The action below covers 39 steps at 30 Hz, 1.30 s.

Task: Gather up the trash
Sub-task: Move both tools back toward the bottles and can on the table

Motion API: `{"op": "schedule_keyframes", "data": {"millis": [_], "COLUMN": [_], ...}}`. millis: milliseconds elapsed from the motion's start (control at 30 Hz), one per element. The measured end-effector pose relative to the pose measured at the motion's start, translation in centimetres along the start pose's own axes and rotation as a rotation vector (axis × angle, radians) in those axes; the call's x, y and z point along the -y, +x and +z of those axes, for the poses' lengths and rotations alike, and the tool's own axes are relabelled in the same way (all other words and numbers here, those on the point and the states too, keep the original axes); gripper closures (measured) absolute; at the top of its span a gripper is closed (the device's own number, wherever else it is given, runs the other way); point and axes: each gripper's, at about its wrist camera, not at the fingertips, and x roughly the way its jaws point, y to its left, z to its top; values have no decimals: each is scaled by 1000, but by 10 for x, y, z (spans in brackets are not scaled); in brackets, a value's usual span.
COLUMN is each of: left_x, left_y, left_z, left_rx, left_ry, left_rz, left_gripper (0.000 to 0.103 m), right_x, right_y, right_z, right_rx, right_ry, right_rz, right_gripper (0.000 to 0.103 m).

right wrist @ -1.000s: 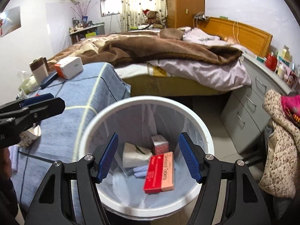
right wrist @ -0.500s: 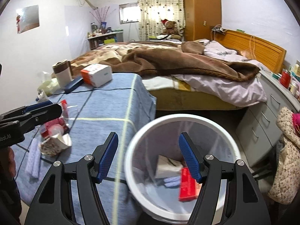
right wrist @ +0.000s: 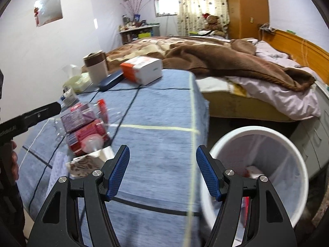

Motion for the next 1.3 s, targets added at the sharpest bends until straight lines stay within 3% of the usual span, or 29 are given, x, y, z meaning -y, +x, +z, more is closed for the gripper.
{"op": "schedule_keyframes", "data": {"millis": [233, 467, 600, 800, 1033, 1300], "left_x": [-42, -76, -81, -80, -84, -90], "left_y": [1, 13, 24, 45, 74, 88], "left_z": [-1, -1, 6, 17, 18, 18], "left_rx": [-13, -49, -79, -110, -191, -224], "left_ry": [-46, -66, -23, 52, 66, 51], "left_rz": [54, 78, 99, 71, 60, 18], "left_gripper": [34, 32, 30, 28, 28, 28], "right_x": [-22, -45, -53, -62, -60, -77], "right_y": [18, 29, 34, 35, 34, 54], "right_z": [-4, -8, -5, 4, 14, 8], "right_rx": [-68, -112, -122, -120, -100, -195], "right_ry": [14, -3, -22, -68, -67, -213], "right_rz": [110, 159, 159, 160, 154, 172], "right_gripper": [34, 34, 34, 34, 34, 34]}}
